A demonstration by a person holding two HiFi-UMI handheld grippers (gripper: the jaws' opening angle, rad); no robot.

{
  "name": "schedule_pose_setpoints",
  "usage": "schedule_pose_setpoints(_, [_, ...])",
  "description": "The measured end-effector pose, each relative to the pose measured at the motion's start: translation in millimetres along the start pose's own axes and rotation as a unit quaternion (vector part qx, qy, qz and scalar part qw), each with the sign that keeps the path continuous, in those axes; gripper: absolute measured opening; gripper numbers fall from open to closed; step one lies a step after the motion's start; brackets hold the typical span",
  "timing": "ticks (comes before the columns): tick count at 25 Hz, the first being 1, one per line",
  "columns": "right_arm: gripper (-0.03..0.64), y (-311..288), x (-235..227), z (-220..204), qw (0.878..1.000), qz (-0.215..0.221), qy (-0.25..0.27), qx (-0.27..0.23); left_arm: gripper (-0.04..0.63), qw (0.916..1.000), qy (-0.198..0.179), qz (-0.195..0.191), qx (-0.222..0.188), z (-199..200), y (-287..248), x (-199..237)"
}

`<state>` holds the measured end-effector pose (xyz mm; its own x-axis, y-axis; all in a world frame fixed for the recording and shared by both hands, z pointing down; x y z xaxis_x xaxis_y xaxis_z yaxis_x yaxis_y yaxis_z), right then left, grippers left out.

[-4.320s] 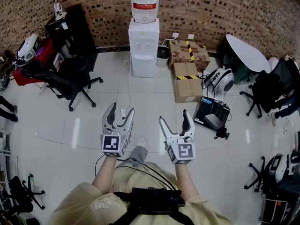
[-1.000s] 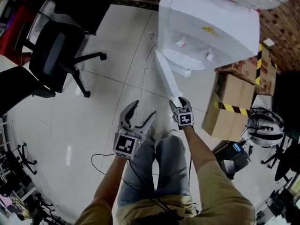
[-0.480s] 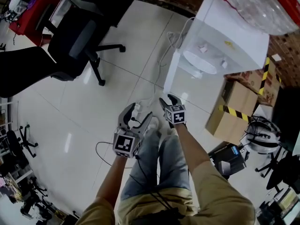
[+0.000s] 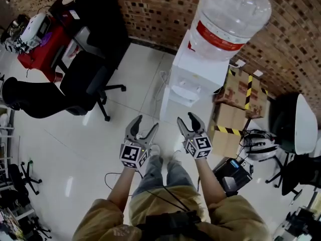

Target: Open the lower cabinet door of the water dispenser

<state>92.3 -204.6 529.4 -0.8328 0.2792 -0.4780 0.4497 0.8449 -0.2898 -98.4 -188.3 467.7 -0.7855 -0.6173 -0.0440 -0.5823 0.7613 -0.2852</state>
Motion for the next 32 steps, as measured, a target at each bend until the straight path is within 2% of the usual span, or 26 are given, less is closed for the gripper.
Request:
schedule_pose_setpoints(2, [0.256, 34, 10, 60, 0.998, -0.007, 0.008, -0.065, 0.288, 0.9997, -0.010, -0.006, -0.023, 37, 2, -5])
schedule_pose_setpoints(5, [0.258, 88, 19, 134, 0.989, -0.023, 0.028, -0.143, 0.288, 0.9971, -0.049, -0.017, -0.056, 88, 1, -15])
schedule_pose_setpoints(8, [0.275, 136, 27, 183, 0.978, -0.040, 0.056, -0.197, 0.288, 0.9931, -0.083, -0.016, -0.082, 129, 4, -26])
schedule_pose_setpoints(10, [0.276, 167, 32, 200, 0.968, -0.067, 0.068, -0.231, 0.288, 0.9901, -0.102, -0.022, -0.094, 147, 7, -33])
schedule_pose_setpoints(12, [0.282, 194, 33, 206, 0.959, -0.103, 0.066, -0.255, 0.288, 0.9883, -0.105, -0.028, -0.107, 159, 11, -40])
schedule_pose_setpoints(15, [0.314, 219, 33, 203, 0.950, -0.137, 0.054, -0.274, 0.288, 0.9888, -0.087, -0.028, -0.117, 169, 18, -46])
schedule_pose_setpoints(17, [0.419, 229, 30, 199, 0.944, -0.162, 0.053, -0.283, 0.288, 0.9885, -0.083, -0.029, -0.123, 172, 17, -51])
schedule_pose_setpoints(18, [0.446, 234, 28, 199, 0.940, -0.176, 0.056, -0.288, 0.287, 0.9879, -0.087, -0.030, -0.125, 173, 14, -54])
schedule_pose_setpoints(21, [0.446, 239, 26, 203, 0.932, -0.200, 0.074, -0.293, 0.288, 0.9852, -0.110, -0.022, -0.130, 178, 7, -60])
schedule_pose_setpoints(24, [0.437, 238, 24, 206, 0.931, -0.211, 0.090, -0.282, 0.288, 0.9833, -0.119, -0.011, -0.137, 179, 6, -64])
schedule_pose_setpoints(28, [0.433, 231, 27, 205, 0.938, -0.209, 0.100, -0.257, 0.288, 0.9827, -0.123, -0.002, -0.138, 185, 7, -65])
schedule_pose_setpoints(32, [0.433, 228, 28, 202, 0.939, -0.205, 0.097, -0.260, 0.288, 0.9803, -0.130, -0.004, -0.149, 195, 5, -66])
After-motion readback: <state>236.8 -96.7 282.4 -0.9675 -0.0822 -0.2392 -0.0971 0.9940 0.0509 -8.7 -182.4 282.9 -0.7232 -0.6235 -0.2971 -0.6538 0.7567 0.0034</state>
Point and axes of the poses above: the fingertips, and each gripper's own axes: y backward along the fingers, x to its left, z out of its top, the point moved 3 cm from there along y, backward along the fingers, and after that the axes turned 13 degrees about -y, right-handed, at the moved point
